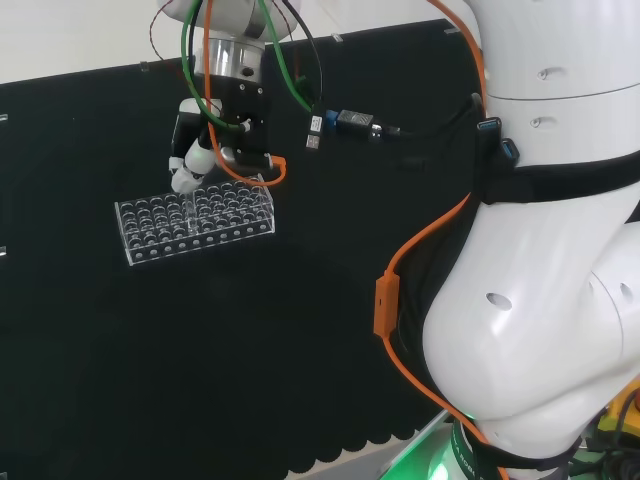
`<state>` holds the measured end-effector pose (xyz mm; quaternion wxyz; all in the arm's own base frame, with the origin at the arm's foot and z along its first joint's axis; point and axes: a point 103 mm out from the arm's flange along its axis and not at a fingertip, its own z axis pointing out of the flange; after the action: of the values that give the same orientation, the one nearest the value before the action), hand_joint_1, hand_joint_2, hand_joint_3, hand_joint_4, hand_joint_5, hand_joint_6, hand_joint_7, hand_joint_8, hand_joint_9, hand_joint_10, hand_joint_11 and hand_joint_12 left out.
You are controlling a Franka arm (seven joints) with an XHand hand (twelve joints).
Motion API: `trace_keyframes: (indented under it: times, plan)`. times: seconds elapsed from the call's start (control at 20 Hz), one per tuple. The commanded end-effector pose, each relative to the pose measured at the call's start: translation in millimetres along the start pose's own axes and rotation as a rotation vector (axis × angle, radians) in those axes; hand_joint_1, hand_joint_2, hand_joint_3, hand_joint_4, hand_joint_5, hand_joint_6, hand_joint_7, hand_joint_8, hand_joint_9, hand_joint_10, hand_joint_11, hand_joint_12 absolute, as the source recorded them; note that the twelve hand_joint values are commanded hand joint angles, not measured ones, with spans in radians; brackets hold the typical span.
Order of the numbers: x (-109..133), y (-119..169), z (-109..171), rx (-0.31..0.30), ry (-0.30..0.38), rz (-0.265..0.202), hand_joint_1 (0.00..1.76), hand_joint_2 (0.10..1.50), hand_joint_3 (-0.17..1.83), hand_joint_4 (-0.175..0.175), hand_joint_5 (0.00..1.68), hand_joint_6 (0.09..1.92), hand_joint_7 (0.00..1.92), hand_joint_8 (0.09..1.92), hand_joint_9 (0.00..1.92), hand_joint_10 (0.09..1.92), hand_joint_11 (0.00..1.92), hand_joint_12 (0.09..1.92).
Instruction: Put the test tube back in the rack.
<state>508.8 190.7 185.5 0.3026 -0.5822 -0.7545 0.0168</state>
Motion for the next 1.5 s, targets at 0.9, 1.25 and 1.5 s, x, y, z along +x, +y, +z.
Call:
trace_keyframes:
  times: [0.9,1.25,1.5]
  plan:
    - [0,12,14,0.027,0.017,-0.039,1.31,0.76,0.46,-0.175,1.24,0.62,1.30,0.58,1.08,0.55,0.56,1.35]
    - [0,13,14,0.027,0.019,-0.036,1.31,0.76,0.46,-0.175,1.24,0.62,1.30,0.58,1.08,0.55,0.56,1.35]
    - [-1,13,15,0.027,0.023,-0.040,1.31,0.76,0.46,-0.175,1.24,0.62,1.30,0.58,1.08,0.55,0.56,1.35]
